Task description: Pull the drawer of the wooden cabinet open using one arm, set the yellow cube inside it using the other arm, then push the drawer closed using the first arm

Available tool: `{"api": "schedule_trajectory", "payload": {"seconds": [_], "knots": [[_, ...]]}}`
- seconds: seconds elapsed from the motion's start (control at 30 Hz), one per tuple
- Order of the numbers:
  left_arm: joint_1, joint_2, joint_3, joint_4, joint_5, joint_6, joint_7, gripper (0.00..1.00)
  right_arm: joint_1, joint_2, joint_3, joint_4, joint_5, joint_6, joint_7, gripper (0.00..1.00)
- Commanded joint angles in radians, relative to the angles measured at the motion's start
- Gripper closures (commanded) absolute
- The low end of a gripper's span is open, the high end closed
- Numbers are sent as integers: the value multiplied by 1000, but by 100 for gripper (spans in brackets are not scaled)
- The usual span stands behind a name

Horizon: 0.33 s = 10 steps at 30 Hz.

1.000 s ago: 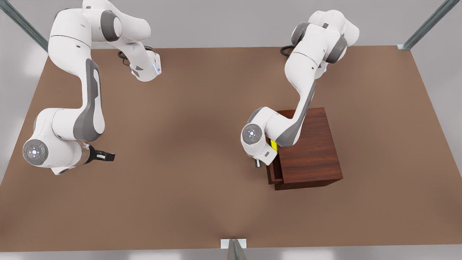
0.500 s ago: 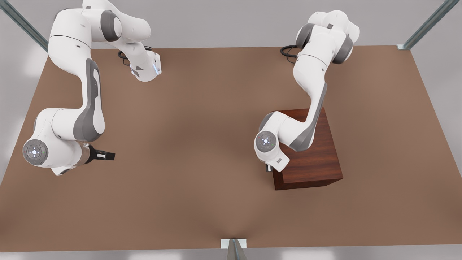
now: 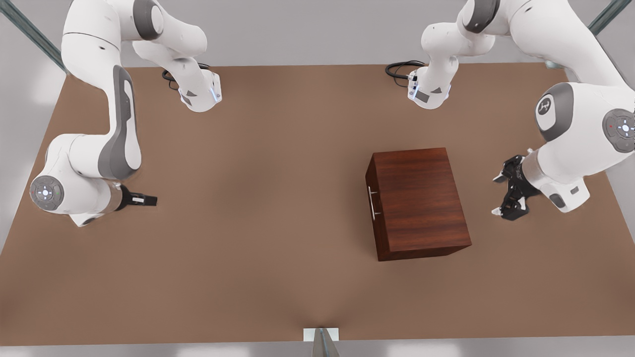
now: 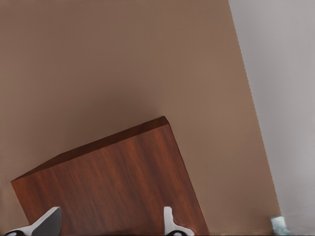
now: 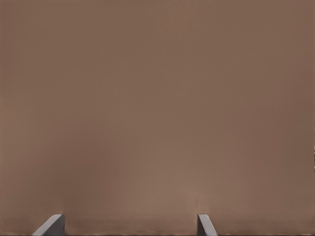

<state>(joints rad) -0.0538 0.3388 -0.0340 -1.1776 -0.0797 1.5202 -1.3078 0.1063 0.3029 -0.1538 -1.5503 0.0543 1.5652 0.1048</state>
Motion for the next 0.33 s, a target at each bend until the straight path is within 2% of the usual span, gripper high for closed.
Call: {"api": "schedule_trajectory", "payload": {"seconds": [0.0, 0.07, 0.3], "knots": [[28, -32, -47, -33, 6, 63, 1426, 0, -2, -96, -6, -79, -7, 46, -28, 0], [23, -23, -103, -30, 72, 58, 1415, 0, -3, -91, -12, -70, -11, 50, -30, 0], [23, -4, -99, -33, 75, 49, 1358, 0, 0, -65, -10, -59, -11, 56, -23, 0]]}}
